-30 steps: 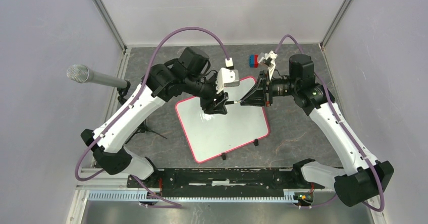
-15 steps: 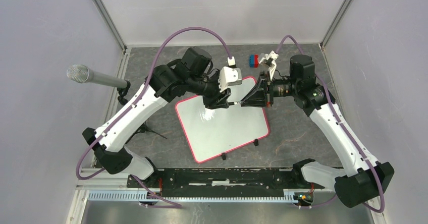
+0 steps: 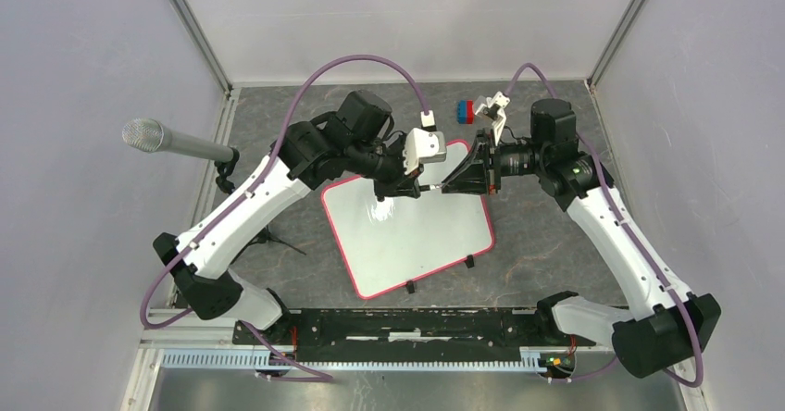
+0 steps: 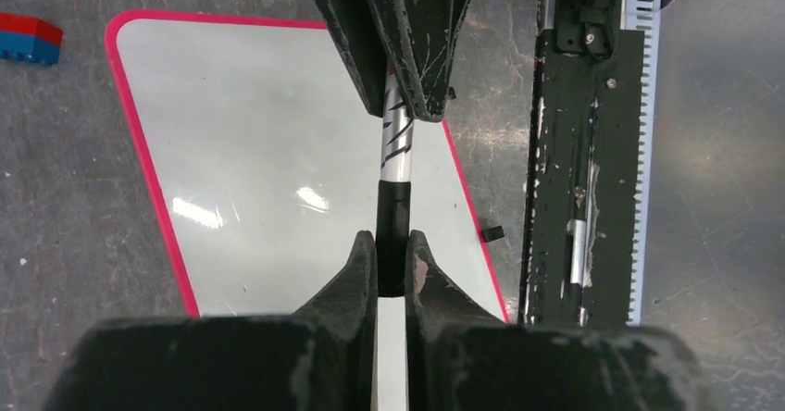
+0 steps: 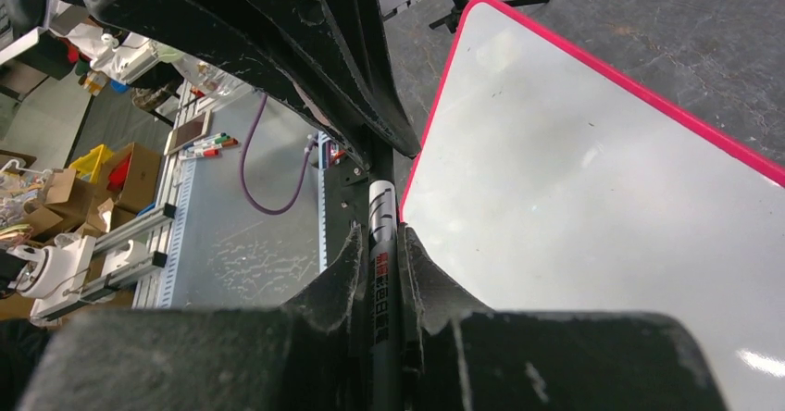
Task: Write a sentence on the whiteboard
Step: Open the whiteboard marker at the center of the board, then place the pen cap at the center of the board.
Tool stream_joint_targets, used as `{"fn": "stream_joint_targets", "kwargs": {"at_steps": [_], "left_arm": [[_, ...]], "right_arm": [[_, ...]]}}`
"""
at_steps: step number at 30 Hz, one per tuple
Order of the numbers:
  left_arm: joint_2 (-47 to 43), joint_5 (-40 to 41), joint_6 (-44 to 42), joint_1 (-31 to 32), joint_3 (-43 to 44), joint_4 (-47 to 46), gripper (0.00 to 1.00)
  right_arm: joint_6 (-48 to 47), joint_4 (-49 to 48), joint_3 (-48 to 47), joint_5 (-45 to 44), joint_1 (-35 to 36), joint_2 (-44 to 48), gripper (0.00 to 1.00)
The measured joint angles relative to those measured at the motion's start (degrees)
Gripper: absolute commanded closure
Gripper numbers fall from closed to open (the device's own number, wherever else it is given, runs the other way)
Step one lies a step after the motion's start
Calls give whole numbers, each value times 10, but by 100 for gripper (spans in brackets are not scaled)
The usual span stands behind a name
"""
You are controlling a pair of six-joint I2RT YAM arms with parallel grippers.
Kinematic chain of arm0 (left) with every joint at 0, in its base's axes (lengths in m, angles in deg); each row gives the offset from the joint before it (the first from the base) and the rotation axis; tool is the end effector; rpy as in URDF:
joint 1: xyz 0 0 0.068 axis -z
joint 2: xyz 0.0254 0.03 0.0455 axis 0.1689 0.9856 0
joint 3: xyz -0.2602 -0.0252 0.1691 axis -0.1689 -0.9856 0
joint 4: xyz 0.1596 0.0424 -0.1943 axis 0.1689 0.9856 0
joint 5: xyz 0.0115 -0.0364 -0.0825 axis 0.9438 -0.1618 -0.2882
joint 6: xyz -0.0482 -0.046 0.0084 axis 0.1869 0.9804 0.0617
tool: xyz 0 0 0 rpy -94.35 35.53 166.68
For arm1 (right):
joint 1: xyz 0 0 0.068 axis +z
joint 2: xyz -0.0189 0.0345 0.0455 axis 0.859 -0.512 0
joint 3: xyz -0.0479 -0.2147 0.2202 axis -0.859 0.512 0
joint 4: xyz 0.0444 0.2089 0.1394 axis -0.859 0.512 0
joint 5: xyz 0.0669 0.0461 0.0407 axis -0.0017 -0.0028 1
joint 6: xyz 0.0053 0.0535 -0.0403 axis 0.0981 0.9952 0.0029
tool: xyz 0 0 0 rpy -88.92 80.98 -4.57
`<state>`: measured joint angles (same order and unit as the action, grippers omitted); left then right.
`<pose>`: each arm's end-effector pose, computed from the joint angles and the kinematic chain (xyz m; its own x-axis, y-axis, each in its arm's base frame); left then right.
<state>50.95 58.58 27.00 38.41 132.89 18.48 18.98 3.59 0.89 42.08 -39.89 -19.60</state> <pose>0.1777 -0.2358 0.4541 -0.0338 0.6065 -0.7944 0.9959 0.0869 0.0240 0.1929 0.1201 0.4125 -0.5374 -0.1169 -0.8352 -0.8428 0.1083 0.5272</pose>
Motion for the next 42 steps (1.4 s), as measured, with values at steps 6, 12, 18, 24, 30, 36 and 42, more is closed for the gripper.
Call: {"fn": "stream_joint_targets", "kwargs": {"at_steps": [6, 12, 18, 24, 30, 36, 42], "left_arm": [[-8, -7, -4, -4, -16, -21, 98], [-25, 4, -12, -23, -43, -68, 98], [-40, 6, -14, -37, -73, 1, 98], [-18, 5, -13, -17, -51, 9, 98], [55, 39, -14, 105, -44, -24, 97], [168, 58, -8, 173, -40, -124, 95], [305, 77, 70, 209, 14, -238, 92]], "right_arm": [[-25, 43, -30, 4, -12, -19, 100], [-99, 157, -120, 29, -87, -58, 100], [-181, 218, -201, 22, -174, -85, 100], [-201, 221, -204, 12, -251, -86, 100], [-127, 97, -88, -23, -346, -61, 100], [-31, -31, -6, -28, -438, -61, 100], [-26, -51, 6, -35, -459, -61, 100]]}}
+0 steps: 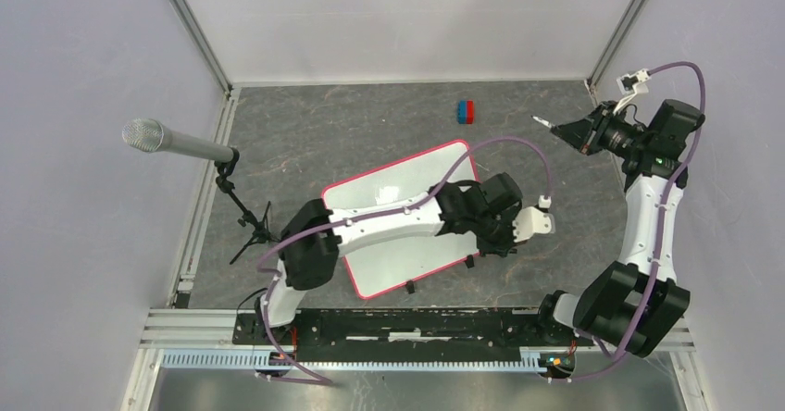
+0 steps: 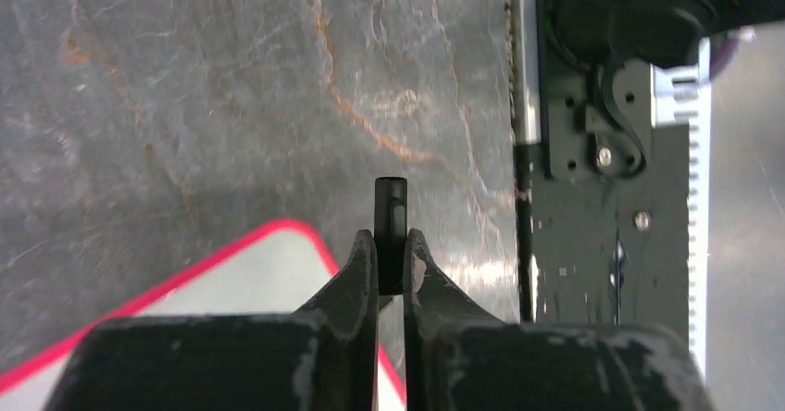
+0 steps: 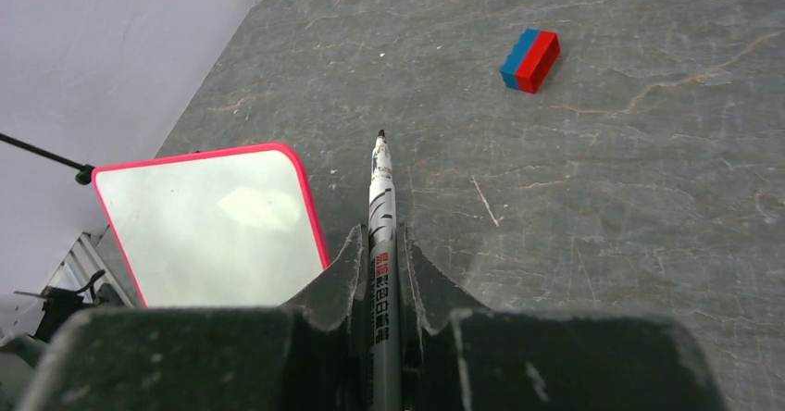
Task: Write a sentence on the whiteboard
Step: Place the pen cap at the center of the board.
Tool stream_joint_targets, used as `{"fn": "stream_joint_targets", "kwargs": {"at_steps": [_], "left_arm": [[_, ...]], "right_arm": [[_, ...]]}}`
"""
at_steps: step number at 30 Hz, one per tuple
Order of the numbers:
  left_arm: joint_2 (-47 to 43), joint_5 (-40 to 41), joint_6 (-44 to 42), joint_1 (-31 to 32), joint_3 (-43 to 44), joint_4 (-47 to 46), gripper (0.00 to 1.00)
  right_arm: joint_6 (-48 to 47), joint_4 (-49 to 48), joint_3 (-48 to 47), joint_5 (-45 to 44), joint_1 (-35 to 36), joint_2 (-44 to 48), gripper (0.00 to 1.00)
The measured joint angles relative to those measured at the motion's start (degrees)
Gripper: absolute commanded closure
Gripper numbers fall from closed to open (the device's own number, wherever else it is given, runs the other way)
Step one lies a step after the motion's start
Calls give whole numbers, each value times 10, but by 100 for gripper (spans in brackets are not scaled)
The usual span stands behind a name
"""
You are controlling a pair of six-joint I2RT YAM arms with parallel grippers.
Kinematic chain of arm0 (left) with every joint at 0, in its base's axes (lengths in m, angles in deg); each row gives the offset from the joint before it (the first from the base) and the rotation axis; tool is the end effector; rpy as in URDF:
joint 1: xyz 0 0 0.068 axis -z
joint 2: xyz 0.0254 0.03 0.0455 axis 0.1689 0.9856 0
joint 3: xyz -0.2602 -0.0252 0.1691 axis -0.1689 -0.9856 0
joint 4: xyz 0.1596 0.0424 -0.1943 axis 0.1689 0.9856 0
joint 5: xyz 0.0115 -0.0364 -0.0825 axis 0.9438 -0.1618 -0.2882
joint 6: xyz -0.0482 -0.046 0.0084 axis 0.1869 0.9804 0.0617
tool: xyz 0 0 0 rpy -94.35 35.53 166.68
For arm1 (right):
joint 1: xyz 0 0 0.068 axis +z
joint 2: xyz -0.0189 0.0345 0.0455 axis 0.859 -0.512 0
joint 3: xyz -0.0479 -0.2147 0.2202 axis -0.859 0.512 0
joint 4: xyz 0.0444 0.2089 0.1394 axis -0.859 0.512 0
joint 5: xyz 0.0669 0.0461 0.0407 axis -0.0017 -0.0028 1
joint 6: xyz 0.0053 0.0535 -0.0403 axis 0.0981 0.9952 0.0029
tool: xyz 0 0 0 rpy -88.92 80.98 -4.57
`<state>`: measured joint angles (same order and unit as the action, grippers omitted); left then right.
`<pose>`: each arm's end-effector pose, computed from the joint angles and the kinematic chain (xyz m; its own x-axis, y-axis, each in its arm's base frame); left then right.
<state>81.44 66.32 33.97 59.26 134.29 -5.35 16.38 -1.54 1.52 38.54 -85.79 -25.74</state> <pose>0.1540 -0.4524 0.2973 0.0479 0.7036 -0.7090 0.9942 -0.1017 -0.0338 0.2533 -0.0729 0.3918 -0.4503 0.2895 -0.8447 -0.4707 0.7269 0.5000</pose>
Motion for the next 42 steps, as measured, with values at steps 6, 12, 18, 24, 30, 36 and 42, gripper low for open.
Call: {"fn": "stream_joint_targets", "kwargs": {"at_steps": [6, 12, 18, 24, 30, 36, 42], "left_arm": [[95, 38, 63, 12, 57, -56, 91], [172, 76, 97, 12, 129, -75, 88], [225, 99, 106, 12, 169, -78, 84], [261, 111, 106, 12, 186, -74, 75], [269, 121, 107, 12, 189, -72, 56], [269, 119, 118, 12, 192, -67, 50], [267, 113, 123, 12, 209, -44, 42]], "right_arm": [[6, -19, 0, 0, -53, 6, 100], [45, -70, 0, 7, -82, 28, 100], [60, -92, 0, 9, -82, 38, 100], [73, -108, 8, 12, -82, 40, 100], [81, -118, 23, 17, -82, 45, 100], [84, -122, 27, 19, -82, 48, 100], [81, -121, 30, 19, -82, 49, 100]]}}
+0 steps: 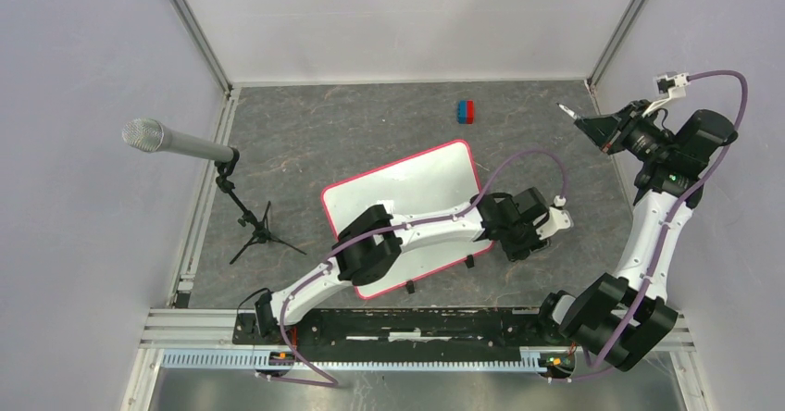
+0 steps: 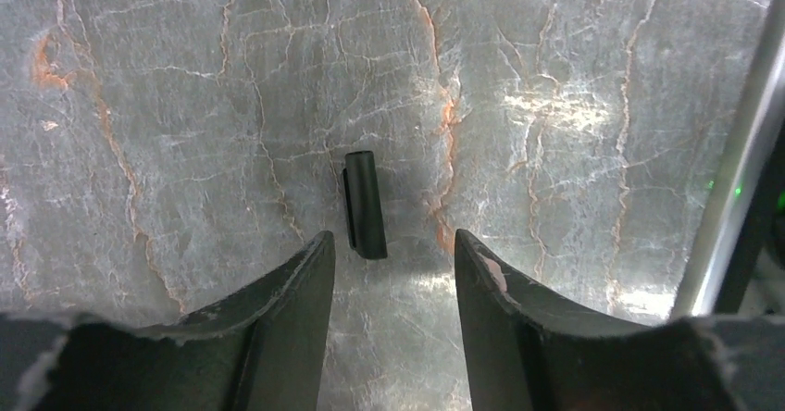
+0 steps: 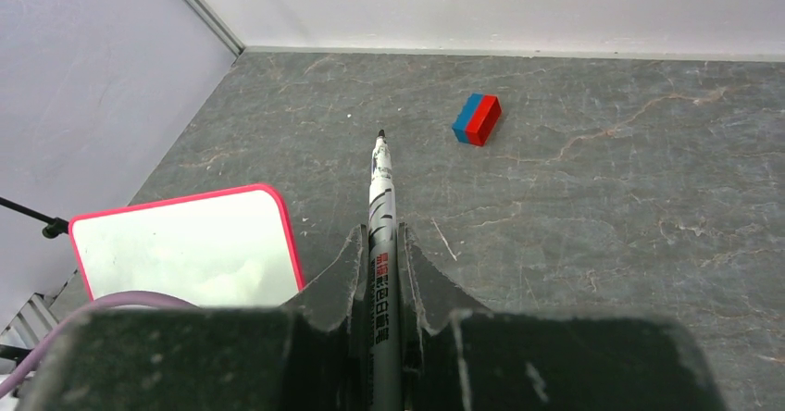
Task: Write a sentence on the whiteboard
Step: Place the pen cap at the center of the board, then write a sentence on the whiteboard.
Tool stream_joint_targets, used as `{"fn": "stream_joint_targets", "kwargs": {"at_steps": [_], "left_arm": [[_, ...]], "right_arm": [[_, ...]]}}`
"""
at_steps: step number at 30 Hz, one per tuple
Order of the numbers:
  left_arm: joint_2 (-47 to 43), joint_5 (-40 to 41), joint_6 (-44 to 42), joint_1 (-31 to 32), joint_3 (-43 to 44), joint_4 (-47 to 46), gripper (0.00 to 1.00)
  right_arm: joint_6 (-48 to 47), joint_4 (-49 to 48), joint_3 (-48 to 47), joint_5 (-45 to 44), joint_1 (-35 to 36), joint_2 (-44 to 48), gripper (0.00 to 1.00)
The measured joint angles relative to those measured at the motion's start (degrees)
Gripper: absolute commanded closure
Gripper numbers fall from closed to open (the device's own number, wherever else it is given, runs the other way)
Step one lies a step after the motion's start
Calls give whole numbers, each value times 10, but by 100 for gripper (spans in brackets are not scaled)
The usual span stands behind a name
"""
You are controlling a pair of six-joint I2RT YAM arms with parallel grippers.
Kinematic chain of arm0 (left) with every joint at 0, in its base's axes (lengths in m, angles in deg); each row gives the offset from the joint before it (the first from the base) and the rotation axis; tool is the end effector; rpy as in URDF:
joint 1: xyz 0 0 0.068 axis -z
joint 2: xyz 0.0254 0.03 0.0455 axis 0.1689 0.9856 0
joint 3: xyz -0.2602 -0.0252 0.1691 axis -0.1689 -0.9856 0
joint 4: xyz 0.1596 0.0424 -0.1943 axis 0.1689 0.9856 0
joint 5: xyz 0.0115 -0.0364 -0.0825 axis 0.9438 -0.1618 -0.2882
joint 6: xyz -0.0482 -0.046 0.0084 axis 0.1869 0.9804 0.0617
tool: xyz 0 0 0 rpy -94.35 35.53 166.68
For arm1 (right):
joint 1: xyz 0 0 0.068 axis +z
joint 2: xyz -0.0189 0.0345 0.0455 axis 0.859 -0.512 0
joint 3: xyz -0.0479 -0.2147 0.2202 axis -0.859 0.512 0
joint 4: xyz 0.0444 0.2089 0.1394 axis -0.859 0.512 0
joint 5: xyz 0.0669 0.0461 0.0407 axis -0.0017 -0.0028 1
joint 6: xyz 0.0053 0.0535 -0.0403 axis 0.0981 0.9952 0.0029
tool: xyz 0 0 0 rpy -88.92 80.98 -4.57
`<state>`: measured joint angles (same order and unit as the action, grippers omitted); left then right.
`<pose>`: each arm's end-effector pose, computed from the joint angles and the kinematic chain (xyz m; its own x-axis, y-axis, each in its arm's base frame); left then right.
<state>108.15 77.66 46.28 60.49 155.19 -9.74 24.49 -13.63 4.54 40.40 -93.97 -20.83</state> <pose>0.1904 -0.5536 0.1808 -0.1551 0.7423 -0.6518 0.9851 0.1656 -0.0459 0.2247 -0.0964 0.4137 -0.2917 0.3375 -0.8950 -0.4345 0.7868 0.4383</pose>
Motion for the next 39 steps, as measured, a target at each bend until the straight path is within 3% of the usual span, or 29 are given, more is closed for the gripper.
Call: {"fn": "stream_joint_targets", "kwargs": {"at_steps": [7, 16, 21, 28, 35, 39], "left_arm": [[-51, -3, -1, 0, 3, 47, 39], [-237, -31, -32, -37, -16, 117, 34], [-350, -84, -83, -113, -33, 219, 31], [-549, -113, -139, -247, -203, 329, 23], [-693, -122, -154, -328, -286, 381, 22], [-724, -136, -150, -374, -308, 384, 22]], "right_arm": [[-29, 37, -17, -3, 0, -7, 100], [-98, 115, -92, -20, 34, -40, 100], [-185, 206, -122, -30, 70, -46, 100], [-287, 315, -133, -64, 156, -42, 100], [-309, 342, -130, -103, 259, -32, 100], [-312, 342, -126, -134, 328, -23, 100]]}}
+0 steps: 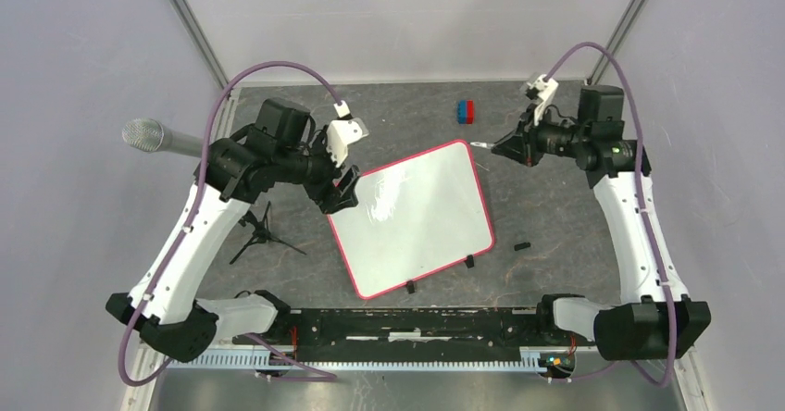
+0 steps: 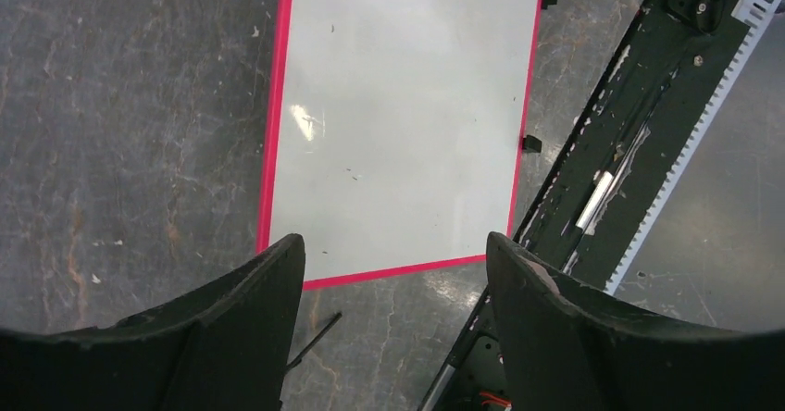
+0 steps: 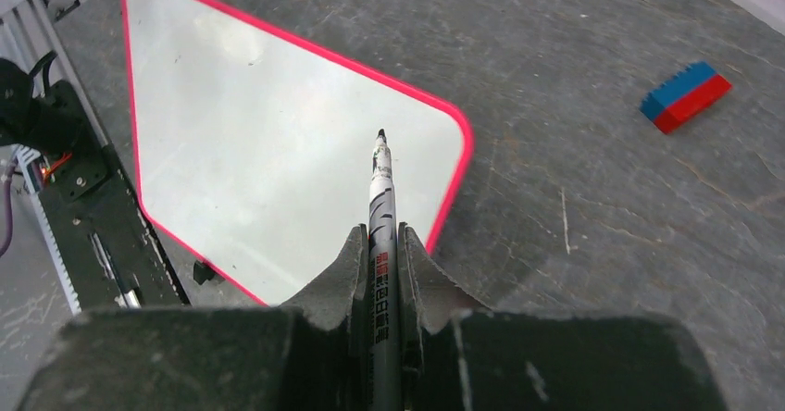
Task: Write a sentence on the whiteboard
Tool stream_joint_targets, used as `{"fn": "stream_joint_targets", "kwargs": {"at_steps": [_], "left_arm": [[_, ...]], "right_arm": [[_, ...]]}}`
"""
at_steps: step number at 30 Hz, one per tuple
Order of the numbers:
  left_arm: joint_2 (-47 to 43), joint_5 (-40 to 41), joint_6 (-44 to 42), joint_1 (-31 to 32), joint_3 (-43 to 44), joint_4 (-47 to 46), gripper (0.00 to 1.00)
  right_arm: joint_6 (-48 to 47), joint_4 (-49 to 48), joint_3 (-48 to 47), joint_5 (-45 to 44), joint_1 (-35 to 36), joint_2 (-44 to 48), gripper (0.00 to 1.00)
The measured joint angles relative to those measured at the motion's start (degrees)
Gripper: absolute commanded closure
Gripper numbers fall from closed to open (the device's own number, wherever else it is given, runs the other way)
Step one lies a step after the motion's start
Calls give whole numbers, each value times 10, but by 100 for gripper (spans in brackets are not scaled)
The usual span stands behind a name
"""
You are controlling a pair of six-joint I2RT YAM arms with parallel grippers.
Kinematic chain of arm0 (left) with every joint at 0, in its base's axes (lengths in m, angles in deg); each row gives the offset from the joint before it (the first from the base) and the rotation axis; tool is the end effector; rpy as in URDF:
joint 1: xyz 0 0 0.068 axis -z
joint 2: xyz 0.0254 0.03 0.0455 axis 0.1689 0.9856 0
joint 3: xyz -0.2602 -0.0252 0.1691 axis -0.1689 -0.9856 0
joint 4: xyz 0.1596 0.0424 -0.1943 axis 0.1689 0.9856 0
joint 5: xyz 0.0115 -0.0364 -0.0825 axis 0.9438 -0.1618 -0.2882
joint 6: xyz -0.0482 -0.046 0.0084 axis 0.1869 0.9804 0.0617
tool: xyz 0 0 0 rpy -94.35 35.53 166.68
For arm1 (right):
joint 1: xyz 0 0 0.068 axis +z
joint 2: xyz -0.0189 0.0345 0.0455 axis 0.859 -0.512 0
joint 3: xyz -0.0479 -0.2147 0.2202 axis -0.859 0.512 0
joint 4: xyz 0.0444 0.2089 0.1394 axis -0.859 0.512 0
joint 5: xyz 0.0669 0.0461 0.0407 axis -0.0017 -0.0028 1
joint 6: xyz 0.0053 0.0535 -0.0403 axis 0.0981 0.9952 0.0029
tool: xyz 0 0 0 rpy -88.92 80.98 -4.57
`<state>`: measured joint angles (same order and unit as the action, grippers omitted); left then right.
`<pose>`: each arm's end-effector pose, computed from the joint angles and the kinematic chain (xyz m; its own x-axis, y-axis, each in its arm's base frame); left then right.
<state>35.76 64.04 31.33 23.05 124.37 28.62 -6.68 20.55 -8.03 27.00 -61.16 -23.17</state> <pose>0.1543 -0.1237 0.4535 -0.3131 0.5971 -0.7385 0.8913 0.4533 -0.0113 0.2344 0.0345 0.4178 -0.3916 -0.1519 -0.9075 -0.7549 0.6169 0.2225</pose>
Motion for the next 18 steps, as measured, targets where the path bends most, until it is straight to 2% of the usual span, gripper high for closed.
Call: {"fn": "stream_joint_targets", "kwargs": {"at_steps": [9, 18], "left_arm": [[30, -40, 17, -72, -13, 4, 20], [87, -79, 17, -122, 17, 22, 19]], "right_arm": [[-7, -23, 23, -71, 154, 12, 100], [-30, -60, 71, -103, 251, 24, 100]]}}
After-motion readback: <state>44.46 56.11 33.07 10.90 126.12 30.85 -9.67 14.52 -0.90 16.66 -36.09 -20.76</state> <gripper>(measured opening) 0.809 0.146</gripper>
